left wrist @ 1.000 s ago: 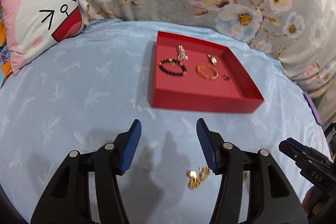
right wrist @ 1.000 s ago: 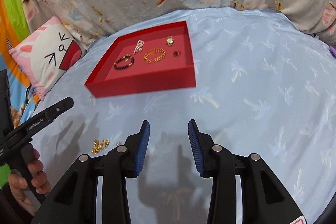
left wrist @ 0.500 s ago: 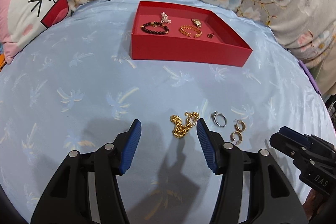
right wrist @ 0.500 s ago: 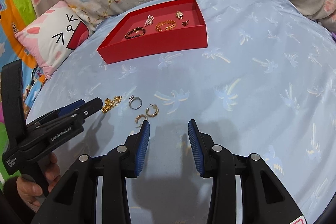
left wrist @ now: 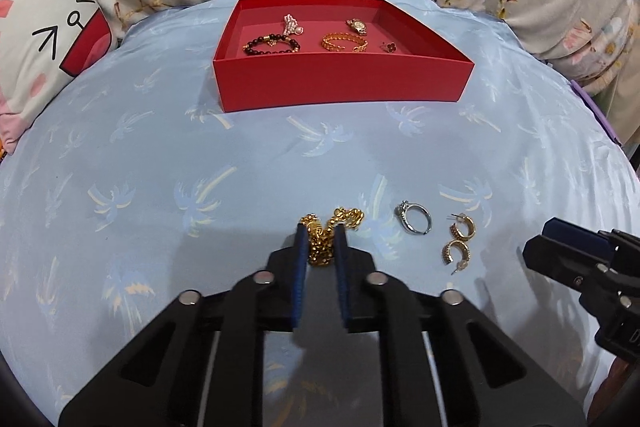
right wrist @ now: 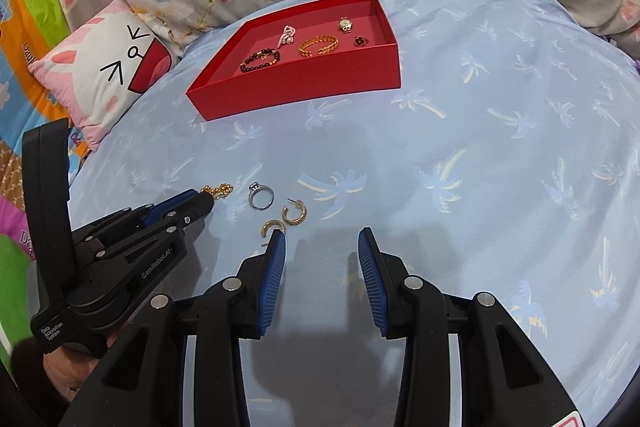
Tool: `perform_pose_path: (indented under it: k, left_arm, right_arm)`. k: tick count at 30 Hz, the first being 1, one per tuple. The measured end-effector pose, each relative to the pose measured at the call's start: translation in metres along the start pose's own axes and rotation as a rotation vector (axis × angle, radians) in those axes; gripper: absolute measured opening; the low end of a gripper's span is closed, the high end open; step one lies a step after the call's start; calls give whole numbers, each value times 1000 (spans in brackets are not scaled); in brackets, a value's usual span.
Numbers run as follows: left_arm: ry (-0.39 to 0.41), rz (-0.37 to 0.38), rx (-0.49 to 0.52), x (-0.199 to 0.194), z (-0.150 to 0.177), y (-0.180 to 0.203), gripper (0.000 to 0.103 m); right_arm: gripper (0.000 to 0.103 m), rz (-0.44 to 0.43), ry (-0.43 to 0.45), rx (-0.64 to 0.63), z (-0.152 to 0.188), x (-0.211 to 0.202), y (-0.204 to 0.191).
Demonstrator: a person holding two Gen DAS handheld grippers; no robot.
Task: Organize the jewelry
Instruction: 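Grasp the gold chain with left tool while right tool grasps the silver ring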
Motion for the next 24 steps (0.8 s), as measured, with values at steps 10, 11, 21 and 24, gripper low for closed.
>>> perform_pose_path:
  k: [10, 11, 21, 24]
  left_arm:
    - [41, 26, -44, -16, -10, -9, 7]
    - [49, 25, -47, -19, -12, -10, 7]
    - [87, 39, -83, -39, -26, -21, 7]
    - [83, 40, -95, -38, -25, -25, 7]
  right_arm:
    - [38, -38, 7, -50, -9, 3, -27]
    - [38, -40, 7, -63, -11, 5, -32]
    - [38, -52, -11, -121, -25, 36, -60]
    - [36, -41, -11, -141, -26, 43, -64]
Point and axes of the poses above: each gripper's, at about its wrist camera, not at the fingertips, and x roughly the way its jaws point, y to its right, z to its underside, the point moved 9 cm from there along x, roughly the way its jaws point, and after that the axes turned 14 degrees about z, right-handed, at the moved point
